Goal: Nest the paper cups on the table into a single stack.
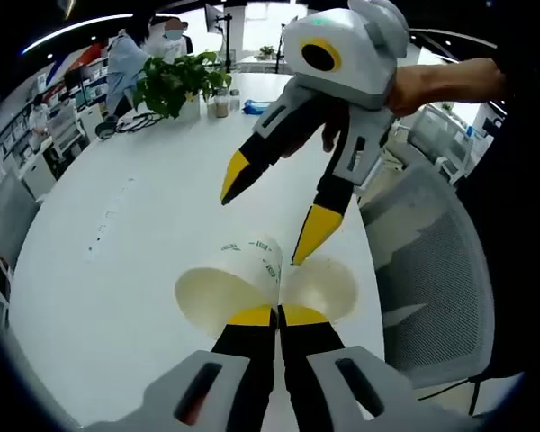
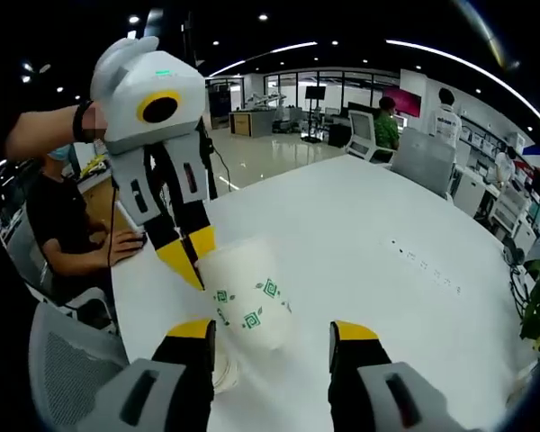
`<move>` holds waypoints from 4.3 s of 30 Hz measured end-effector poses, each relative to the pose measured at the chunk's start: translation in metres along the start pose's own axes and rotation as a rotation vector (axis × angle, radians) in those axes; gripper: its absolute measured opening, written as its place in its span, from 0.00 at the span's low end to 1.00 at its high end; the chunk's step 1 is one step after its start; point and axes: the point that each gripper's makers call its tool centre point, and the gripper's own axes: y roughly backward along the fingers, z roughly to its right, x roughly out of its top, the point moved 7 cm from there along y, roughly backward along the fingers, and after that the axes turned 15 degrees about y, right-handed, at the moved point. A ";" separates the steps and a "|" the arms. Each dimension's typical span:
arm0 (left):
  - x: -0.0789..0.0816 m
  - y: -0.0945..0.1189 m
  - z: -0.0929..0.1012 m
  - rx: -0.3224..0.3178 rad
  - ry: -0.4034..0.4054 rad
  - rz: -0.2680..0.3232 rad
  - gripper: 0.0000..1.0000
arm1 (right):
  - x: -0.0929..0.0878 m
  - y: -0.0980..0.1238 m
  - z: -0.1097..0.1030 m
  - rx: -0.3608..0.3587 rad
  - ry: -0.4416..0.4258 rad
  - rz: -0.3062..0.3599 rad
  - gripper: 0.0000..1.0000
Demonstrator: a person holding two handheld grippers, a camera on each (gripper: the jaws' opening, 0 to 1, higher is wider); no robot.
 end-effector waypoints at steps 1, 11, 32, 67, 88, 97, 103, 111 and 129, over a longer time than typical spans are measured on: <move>0.001 0.002 0.004 -0.006 -0.013 -0.004 0.00 | 0.002 -0.002 -0.004 0.015 0.010 0.004 0.49; 0.003 0.007 0.019 -0.052 -0.063 -0.011 0.00 | 0.005 -0.019 -0.027 0.085 0.211 -0.061 0.49; 0.004 0.035 0.029 0.021 -0.078 0.065 0.13 | -0.006 -0.018 -0.047 0.015 0.071 0.084 0.37; -0.022 0.018 -0.004 -0.001 0.427 0.217 0.05 | -0.005 -0.005 -0.070 -0.002 0.121 0.139 0.37; -0.010 0.012 -0.005 0.046 0.378 0.156 0.00 | -0.026 -0.013 -0.069 0.018 0.116 0.054 0.38; -0.009 -0.004 -0.002 0.053 0.326 0.090 0.00 | -0.031 -0.005 -0.073 0.025 0.104 0.041 0.39; -0.010 -0.014 0.001 0.050 0.310 0.073 0.00 | -0.042 -0.002 -0.069 0.013 0.088 0.037 0.40; -0.010 -0.021 0.000 0.046 0.316 0.068 0.00 | -0.047 0.001 -0.067 0.011 0.077 0.026 0.40; -0.023 -0.031 0.004 0.054 0.342 0.054 0.00 | -0.054 0.001 -0.071 0.010 0.057 0.015 0.41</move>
